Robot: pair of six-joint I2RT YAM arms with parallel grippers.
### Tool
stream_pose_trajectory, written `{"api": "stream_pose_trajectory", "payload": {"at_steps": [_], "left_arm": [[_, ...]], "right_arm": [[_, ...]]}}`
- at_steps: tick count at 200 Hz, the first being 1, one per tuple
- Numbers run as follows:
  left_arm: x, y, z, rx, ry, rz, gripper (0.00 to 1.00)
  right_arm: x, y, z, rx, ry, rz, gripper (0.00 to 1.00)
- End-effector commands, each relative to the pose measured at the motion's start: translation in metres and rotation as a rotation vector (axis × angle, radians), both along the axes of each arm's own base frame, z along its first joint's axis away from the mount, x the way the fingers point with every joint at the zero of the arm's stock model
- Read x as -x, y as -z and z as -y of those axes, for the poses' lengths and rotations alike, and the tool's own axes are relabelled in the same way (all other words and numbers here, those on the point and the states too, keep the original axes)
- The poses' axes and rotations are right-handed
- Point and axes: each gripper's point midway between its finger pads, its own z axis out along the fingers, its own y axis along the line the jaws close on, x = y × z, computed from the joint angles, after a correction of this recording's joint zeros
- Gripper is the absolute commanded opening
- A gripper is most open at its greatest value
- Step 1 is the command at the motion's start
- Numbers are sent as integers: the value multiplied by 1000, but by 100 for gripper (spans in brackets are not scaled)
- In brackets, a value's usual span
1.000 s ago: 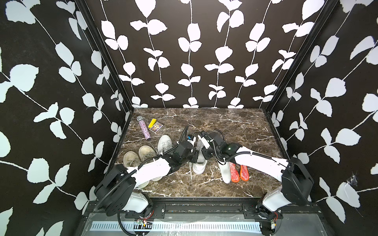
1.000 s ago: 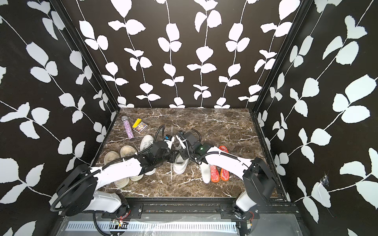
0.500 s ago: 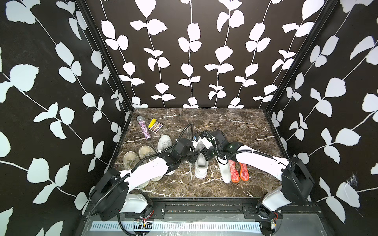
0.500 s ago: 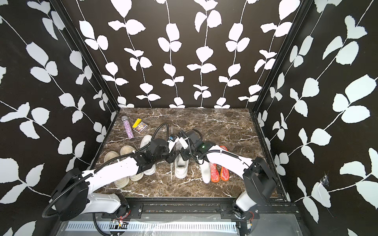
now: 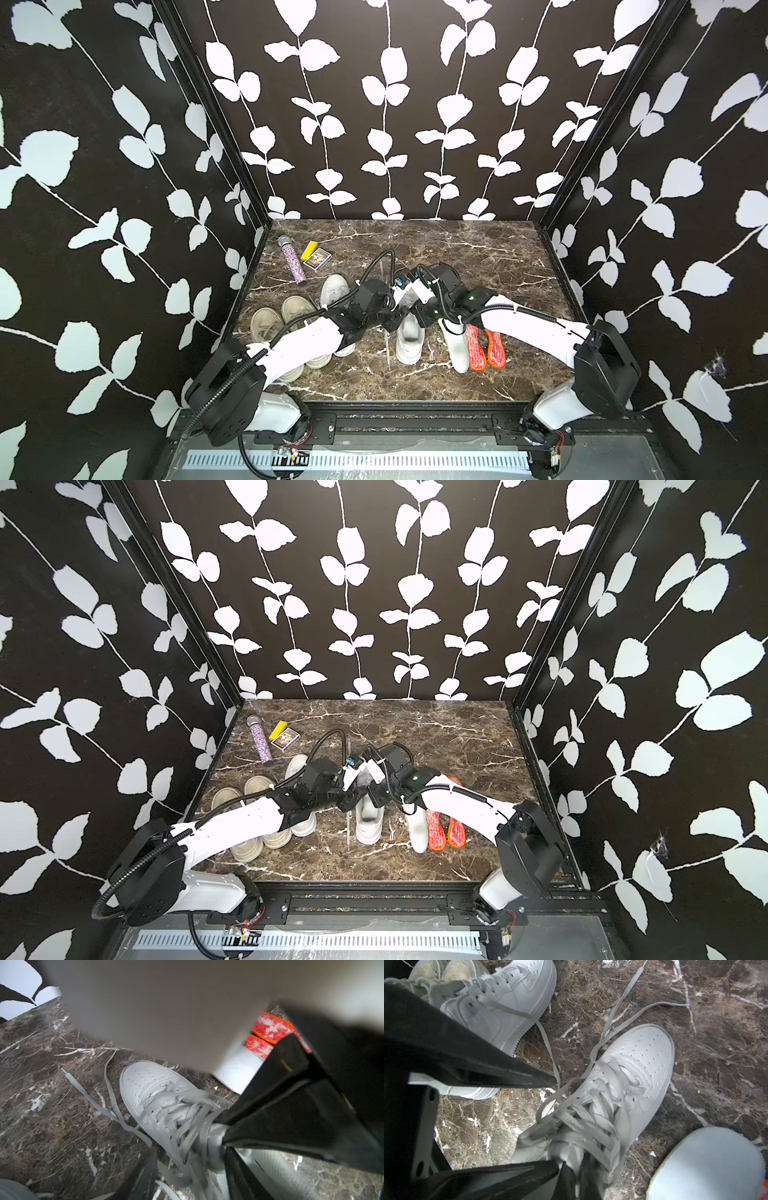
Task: Remove the insole from the shoe
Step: Untie the shoelace on the shoe.
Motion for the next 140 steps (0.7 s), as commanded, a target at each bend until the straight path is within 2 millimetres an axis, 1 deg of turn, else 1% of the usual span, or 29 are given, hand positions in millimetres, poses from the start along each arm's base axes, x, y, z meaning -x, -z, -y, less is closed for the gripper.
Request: {"api": "stream_pose_trajectory", "payload": {"at_steps": [1,9,20,39,55,72,99,120,140], "left_arm": [[28,-6,20,33,190,36,49],[29,-7,20,42,195,37,46],[30,-9,19,65,187,55,44],[32,-14,16,125,182,82,43],[35,-13,16,149,200,81,43],[38,-12,16,169,215,90,43],[34,-7,15,145,204,102,40],[32,-2,14,102,208,105,37],[26,5,10,38,199,118,39]], "right_arm": [[-5,-47,-27,-167,-65,123,0],[-6,-46,-28,-170,-62,124,0],[-7,-43,-27,-164,-55,124,0],[-10,-39,-23,-165,-39,126,0],[-11,-37,-22,-188,-32,118,0],[-9,-36,-25,-215,-49,109,0],[-1,-37,-32,-251,-105,92,0],[3,-40,-33,-267,-132,98,0],[7,-45,-33,-277,-160,114,0]]}}
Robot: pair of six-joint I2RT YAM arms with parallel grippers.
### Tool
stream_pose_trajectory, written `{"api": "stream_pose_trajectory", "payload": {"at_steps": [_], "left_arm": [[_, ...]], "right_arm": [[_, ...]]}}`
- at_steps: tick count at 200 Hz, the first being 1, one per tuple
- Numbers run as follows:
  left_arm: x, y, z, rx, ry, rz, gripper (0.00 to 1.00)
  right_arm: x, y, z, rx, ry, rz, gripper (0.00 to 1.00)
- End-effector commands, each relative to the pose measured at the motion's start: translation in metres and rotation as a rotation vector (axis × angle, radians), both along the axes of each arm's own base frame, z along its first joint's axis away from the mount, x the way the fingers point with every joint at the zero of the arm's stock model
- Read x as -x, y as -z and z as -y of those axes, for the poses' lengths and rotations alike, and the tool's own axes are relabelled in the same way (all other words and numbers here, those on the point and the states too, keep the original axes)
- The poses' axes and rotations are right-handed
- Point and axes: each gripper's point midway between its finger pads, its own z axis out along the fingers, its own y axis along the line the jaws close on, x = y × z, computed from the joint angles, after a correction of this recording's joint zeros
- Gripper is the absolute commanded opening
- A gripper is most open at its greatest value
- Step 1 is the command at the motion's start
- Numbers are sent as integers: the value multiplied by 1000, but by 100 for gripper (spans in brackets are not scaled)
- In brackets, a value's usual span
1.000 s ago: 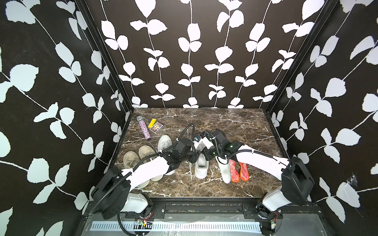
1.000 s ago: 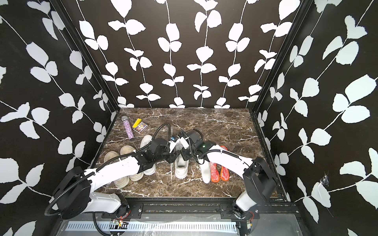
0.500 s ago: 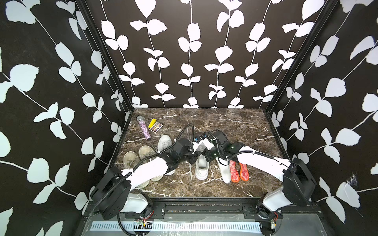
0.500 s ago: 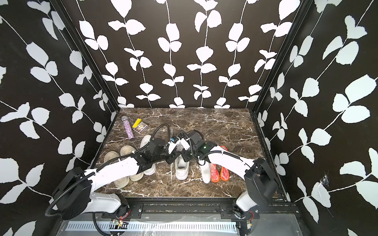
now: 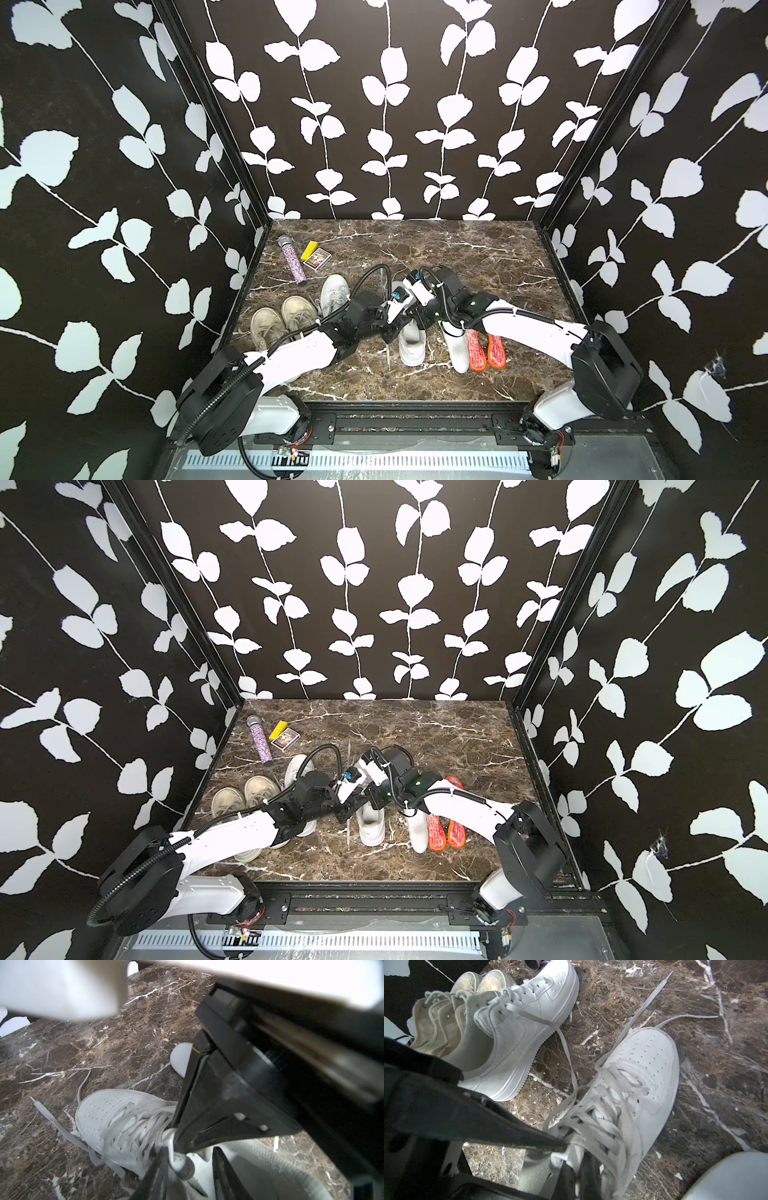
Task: Remove the insole from the shoe
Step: Untie the shoelace on the shoe.
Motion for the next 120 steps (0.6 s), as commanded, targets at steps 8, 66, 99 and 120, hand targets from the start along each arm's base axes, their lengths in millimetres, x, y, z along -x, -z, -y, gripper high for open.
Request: {"api": "stream_pose_trajectory", "payload": {"at_steps": [8,66,99,120], "left_arm": [[-1,4,2,-83,43,44,40],[-10,15,-1,-186,46,71,26],[-14,11,-1,-177,25,92,15],[-20,7,-2,-163,-11,100,8]], "right_arm": [[4,-49,-20,-157,-99,119,0],[16,-62,-20,-176,-170,142,0],[24,-73,-22,-213,-205,145,0],[23,-71,-23,-207,-207,132,0]]}}
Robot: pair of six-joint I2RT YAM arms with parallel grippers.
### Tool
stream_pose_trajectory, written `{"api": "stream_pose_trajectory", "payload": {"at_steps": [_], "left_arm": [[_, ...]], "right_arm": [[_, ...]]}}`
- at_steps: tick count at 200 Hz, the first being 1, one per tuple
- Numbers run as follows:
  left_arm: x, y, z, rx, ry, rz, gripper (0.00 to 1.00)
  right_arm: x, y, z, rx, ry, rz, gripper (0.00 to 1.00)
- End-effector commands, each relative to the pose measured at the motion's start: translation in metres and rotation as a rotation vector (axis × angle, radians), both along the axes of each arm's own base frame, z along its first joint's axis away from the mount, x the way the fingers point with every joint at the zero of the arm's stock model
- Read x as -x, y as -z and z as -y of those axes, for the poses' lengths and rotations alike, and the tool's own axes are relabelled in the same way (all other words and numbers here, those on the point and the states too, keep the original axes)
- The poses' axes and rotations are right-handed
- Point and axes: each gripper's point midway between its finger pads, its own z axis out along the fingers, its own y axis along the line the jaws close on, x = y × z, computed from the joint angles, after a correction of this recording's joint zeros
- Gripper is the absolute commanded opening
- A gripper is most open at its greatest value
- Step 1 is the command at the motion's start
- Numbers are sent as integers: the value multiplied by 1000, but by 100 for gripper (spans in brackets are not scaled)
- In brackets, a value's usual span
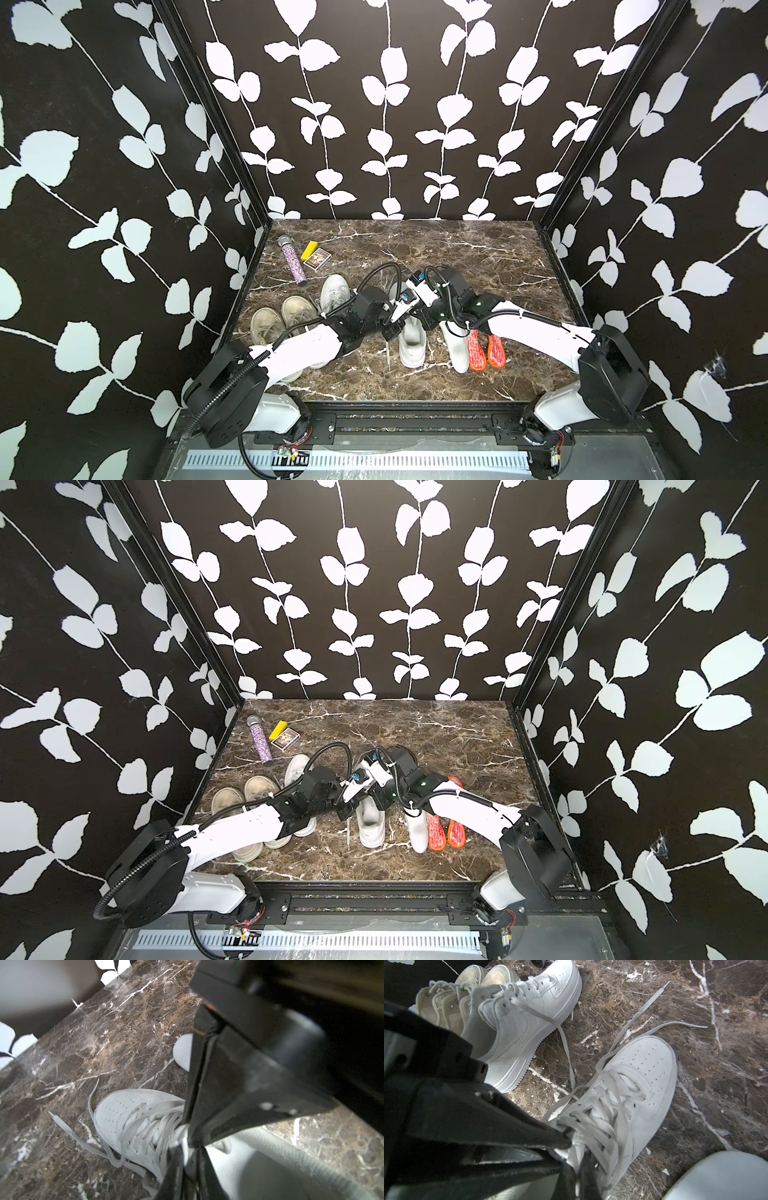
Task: Remove the insole from the shoe
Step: Untie the shoelace on the shoe.
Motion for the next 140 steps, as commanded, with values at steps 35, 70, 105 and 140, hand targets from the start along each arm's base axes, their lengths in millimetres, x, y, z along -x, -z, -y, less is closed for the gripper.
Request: {"api": "stream_pose_trajectory", "payload": {"at_steps": [35,70,105,140], "left_arm": [[-24,0,-8,-6,-171,-18,0],[-30,2,-6,57,-243,-75,0],[-31,0,8,121,-236,-150,0],[-35,-9,10,181,-269,-155,0]], "right_arm": [[4,-52,-13,-124,-27,119,9],[17,-48,6,-92,23,142,24],[41,-45,4,-111,32,76,25],[45,-19,7,-79,126,1,25]]}}
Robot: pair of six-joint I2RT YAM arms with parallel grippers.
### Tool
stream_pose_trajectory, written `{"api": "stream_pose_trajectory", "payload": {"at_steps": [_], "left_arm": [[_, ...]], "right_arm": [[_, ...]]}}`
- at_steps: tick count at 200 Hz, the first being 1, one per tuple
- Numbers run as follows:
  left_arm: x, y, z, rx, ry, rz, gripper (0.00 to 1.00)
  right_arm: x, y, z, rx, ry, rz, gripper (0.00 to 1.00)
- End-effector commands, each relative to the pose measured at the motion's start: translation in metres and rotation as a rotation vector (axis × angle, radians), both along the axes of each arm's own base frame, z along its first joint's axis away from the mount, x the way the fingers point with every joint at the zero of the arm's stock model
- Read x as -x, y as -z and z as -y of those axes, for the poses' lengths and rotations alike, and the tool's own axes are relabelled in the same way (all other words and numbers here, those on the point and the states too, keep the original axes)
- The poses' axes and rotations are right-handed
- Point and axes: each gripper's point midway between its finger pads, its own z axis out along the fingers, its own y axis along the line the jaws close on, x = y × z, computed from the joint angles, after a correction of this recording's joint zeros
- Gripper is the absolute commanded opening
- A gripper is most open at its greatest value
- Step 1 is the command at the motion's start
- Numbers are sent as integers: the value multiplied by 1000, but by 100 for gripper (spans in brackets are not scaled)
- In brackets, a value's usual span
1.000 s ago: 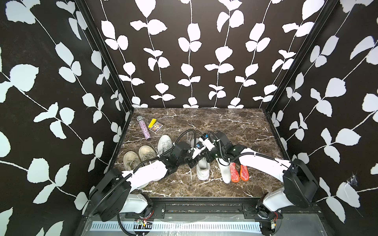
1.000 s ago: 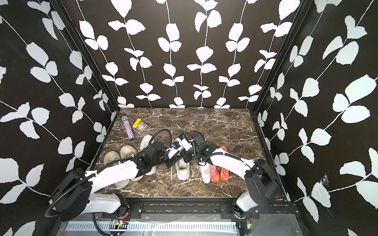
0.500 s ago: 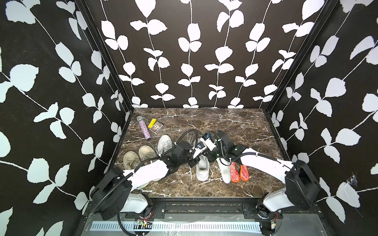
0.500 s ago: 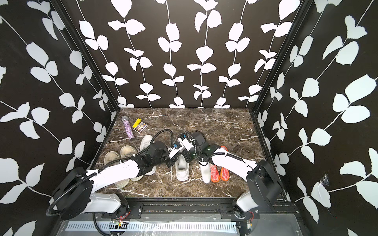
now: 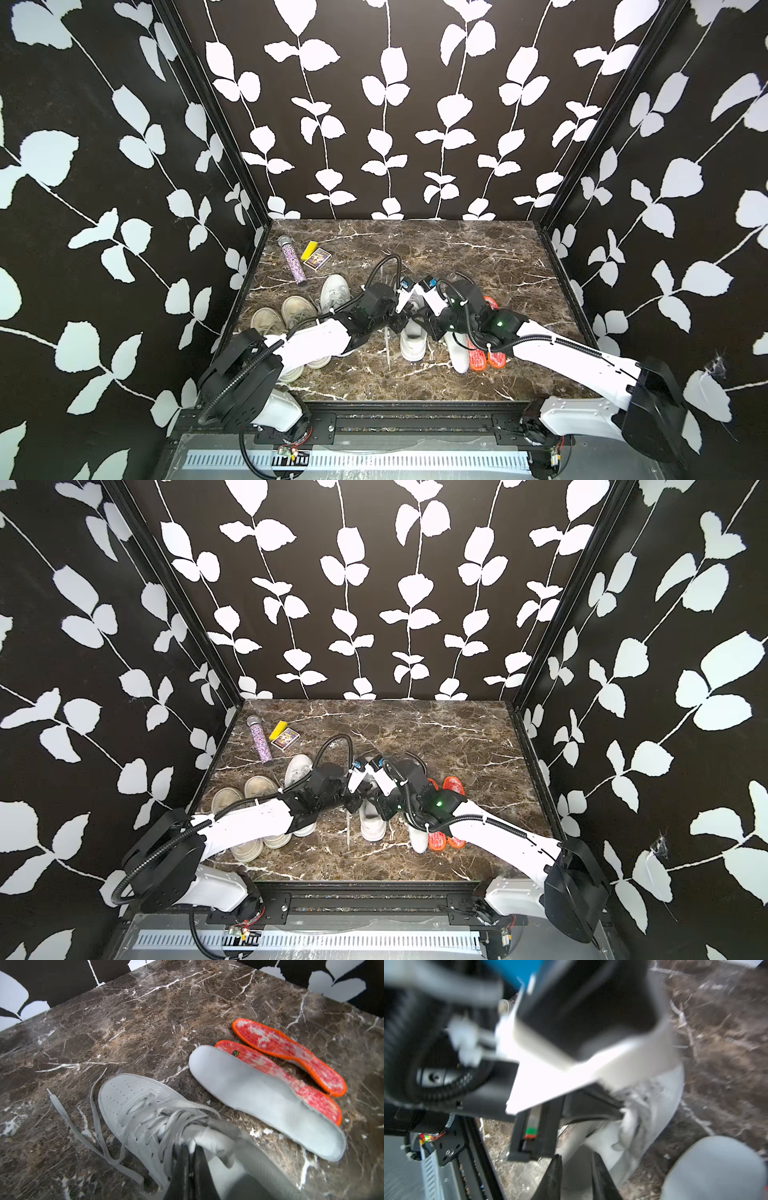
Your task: Remove the insole from the shoe
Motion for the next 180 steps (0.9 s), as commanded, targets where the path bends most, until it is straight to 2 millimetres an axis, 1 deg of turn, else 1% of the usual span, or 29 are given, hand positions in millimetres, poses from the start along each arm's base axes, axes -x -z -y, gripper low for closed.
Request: {"api": "stream_pose_trajectory", "payload": {"at_steps": [1,19,36,55,64,72,110,140,150,159,161,165,180], "left_arm": [[-8,-8,0,58,-60,-21,0],[-9,-11,0,73,-69,-22,0],[-9,-10,1,75,-72,-39,0],[-8,-11,-1,91,-91,-47,0],[-9,-12,-4,106,-107,-48,0],[-9,-13,-6,128,-117,-49,0],[-9,-11,-12,169,-132,-72,0],[-12,-8,-23,266,-144,-128,0],[-12,-9,-26,275,-148,-126,0],[-12,-9,-27,268,-147,-122,0],[-11,-9,-27,268,-146,-123,0],[-11,-9,-28,264,-145,-120,0],[-9,-9,-26,266,-129,-124,0]], "right_arm": [[3,17,1,-2,73,-66,25],[0,22,-1,-14,105,-88,25],[-4,24,-9,-32,115,-114,26],[-14,31,-11,-18,172,-148,25],[-20,40,-7,31,220,-169,24],[-23,44,-7,52,238,-187,24],[-37,62,-7,81,303,-252,25],[-47,85,8,134,409,-317,30],[-50,92,11,144,422,-325,32],[-53,92,12,141,425,-323,33],[-53,100,13,157,429,-334,33],[-53,104,13,165,429,-341,34],[-54,107,8,153,415,-358,34]]}}
